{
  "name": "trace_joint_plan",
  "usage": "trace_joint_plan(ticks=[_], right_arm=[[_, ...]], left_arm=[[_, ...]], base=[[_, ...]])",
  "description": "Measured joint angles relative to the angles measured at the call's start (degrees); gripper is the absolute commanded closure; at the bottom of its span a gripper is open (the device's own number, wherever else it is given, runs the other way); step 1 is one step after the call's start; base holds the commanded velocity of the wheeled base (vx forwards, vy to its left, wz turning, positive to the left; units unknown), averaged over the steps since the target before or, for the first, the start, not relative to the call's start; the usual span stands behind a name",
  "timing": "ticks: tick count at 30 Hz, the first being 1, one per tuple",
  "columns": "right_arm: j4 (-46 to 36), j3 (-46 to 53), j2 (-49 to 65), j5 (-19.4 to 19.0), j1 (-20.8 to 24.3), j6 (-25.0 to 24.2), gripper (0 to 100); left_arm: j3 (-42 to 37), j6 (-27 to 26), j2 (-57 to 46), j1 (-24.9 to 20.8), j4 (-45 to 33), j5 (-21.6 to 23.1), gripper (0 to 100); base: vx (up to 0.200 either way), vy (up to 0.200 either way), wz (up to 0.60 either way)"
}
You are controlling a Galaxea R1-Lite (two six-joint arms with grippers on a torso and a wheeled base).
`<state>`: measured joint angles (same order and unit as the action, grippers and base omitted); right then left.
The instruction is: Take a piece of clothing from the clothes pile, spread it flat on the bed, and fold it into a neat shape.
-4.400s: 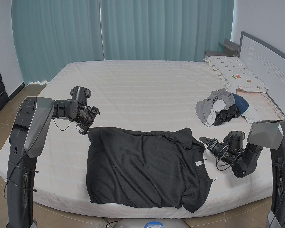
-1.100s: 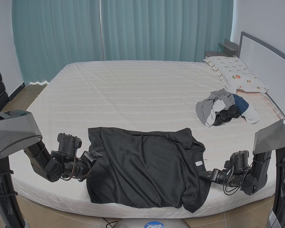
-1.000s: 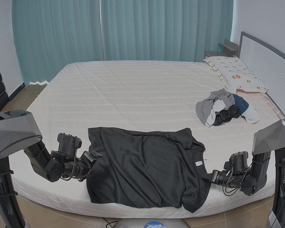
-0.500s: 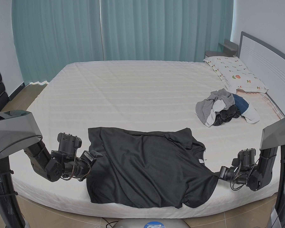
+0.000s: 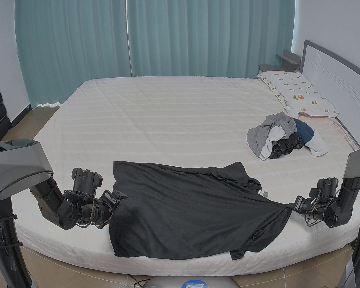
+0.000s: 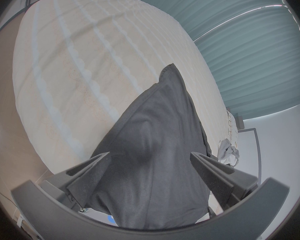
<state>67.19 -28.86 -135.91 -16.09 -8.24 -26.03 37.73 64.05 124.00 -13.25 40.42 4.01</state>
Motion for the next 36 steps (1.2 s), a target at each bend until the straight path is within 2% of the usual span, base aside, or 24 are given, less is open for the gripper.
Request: trace_joint_plan(ticks=[11,14,20,31,36], right_arm=[[0.9,-4.4,-1.5,0.1,-4.0,-1.5,100],[2.2,-5.3,-2.0,0.5,-4.2,-3.7,100],[5.7,-6.7,-3.4,2.2,-4.5,-4.5,100],[6.4,-6.9,-5.2,2.7,-4.0,-4.5,100],[6.4,-6.8,-5.4,2.7,-3.9,-4.5,100]], left_arm=[[-0.1,-4.1,1.1,-0.1,-0.2,-1.6,0],[-0.2,-4.9,1.5,-0.3,-0.2,-1.9,0],[-0.2,-8.1,2.2,-0.6,-0.3,-2.3,0],[0.3,-9.9,4.0,-5.5,-0.3,-5.2,0],[0.4,-10.8,4.8,-6.9,-0.4,-8.7,0]], base=[[0.0,0.0,0.0],[0.0,0.0,0.0],[0.0,0.0,0.0],[0.0,0.0,0.0],[0.0,0.0,0.0]])
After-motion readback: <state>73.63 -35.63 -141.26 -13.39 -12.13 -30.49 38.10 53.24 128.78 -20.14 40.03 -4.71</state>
